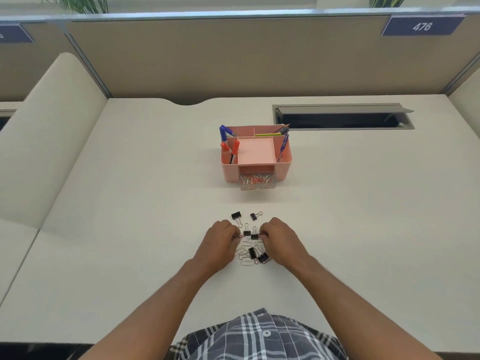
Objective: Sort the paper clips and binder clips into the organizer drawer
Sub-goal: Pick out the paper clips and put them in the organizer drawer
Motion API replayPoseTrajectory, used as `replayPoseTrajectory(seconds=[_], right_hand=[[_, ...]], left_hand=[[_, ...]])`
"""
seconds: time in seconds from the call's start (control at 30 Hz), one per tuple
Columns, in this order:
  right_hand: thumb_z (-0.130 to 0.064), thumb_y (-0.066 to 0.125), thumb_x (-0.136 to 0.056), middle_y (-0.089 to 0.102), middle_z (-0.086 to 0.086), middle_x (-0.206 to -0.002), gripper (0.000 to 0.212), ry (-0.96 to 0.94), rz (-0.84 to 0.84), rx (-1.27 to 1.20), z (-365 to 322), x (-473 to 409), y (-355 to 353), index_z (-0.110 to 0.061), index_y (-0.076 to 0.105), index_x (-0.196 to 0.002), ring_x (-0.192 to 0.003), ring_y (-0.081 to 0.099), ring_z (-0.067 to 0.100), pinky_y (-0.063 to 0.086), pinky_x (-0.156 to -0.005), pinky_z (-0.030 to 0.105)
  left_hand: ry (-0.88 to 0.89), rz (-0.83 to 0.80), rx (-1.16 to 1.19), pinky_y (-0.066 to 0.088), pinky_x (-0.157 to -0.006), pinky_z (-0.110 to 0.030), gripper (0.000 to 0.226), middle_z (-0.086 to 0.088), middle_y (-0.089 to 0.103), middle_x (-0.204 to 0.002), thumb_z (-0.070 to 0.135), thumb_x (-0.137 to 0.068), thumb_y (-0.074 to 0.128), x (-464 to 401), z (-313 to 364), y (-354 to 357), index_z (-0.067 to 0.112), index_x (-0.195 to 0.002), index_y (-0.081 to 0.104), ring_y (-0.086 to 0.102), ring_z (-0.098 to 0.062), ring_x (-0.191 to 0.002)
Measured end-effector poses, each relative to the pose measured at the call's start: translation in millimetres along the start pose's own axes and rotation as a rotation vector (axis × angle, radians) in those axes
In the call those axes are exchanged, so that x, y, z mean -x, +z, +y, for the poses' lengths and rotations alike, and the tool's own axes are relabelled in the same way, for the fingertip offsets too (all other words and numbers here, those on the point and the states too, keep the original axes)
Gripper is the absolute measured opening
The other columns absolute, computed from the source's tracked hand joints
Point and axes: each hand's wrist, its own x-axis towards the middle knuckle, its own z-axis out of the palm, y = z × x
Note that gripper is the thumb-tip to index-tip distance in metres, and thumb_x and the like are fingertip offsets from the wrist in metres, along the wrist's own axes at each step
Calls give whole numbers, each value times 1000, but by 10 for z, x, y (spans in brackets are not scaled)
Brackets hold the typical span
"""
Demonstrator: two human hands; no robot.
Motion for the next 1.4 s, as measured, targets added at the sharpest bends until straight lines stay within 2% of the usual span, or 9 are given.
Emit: replayPoseTrajectory(seconds=[0.13, 0.33, 0.5, 0.6, 0.77, 0.93, 1.2, 1.33, 1.4], right_hand=[[-18, 50, -94, 57, 3, -95, 15, 40, -7, -25, 25, -35, -39, -15, 65, -92, -86, 56, 23, 46, -74, 35], [-18, 46, -94, 59, 4, -93, 21, 76, -23, -19, 90, -68, -104, -15, 67, -93, -87, 58, 25, 48, -76, 38], [-33, 55, -93, 57, -1, -100, 18, 56, -18, 35, 70, -59, -89, -20, 66, -100, -92, 56, 21, 49, -75, 35], [-30, 54, -93, 57, 1, -103, 18, 46, -8, 69, 28, -62, -57, -18, 65, -101, -97, 54, 22, 49, -76, 36], [-25, 55, -91, 58, 1, -100, 11, 79, -31, 10, -10, -108, -95, -18, 64, -91, -94, 54, 21, 48, -75, 34], [-24, 56, -91, 59, -2, -91, 13, 79, -51, -6, 11, -131, -120, -18, 64, -82, -87, 56, 19, 49, -72, 35], [-27, 67, -85, 68, -11, -76, 10, 187, -37, -385, 79, -134, -214, -26, 67, -75, -72, 62, 6, 45, -61, 20], [-29, 73, -84, 69, -9, -70, 9, 206, -8, -544, 64, -133, -302, -25, 70, -76, -58, 57, -4, 41, -56, 11], [-27, 75, -83, 70, -9, -71, 7, 239, 19, -616, 61, -147, -333, -23, 72, -78, -60, 57, -3, 42, -60, 14]], left_hand=[[-7, 5, -13, 44, -79, -31, 9, 3, 62, -90, 16, -91, 56, -86, 77, -6, 18, -86, 63, 52, -18, -88], [-41, -5, 3, 47, -81, -34, 14, 0, 68, -97, 14, -95, 54, -152, 118, 13, 17, -96, 68, 58, -21, -93], [-89, 24, 50, 48, -86, -36, 17, -2, 71, -101, 10, -95, 55, -154, 129, 5, 13, -102, 70, 62, -23, -97], [-100, 59, 62, 49, -88, -38, 17, -1, 73, -100, 9, -93, 57, -145, 141, -11, 14, -102, 71, 65, -23, -95], [-178, 91, 212, 49, -80, -26, 18, 5, 71, -99, 12, -93, 58, -126, 126, -9, 19, -101, 71, 64, -14, -91], [-201, 79, 279, 53, -81, -33, 16, 9, 71, -92, 14, -92, 59, -132, 104, -9, 22, -96, 71, 63, -10, -86], [-197, 141, 364, 49, -79, -29, 34, 13, 62, -89, 16, -92, 60, -119, 128, -20, 44, -73, 57, 59, -5, -87], [-234, 183, 407, 44, -76, -21, 15, 14, 64, -88, 15, -90, 64, -175, 120, -16, 28, -83, 68, 58, 0, -86], [-246, 199, 436, 45, -78, -20, 12, 12, 67, -89, 13, -90, 65, -220, 126, -41, 23, -86, 70, 61, -1, -87]])
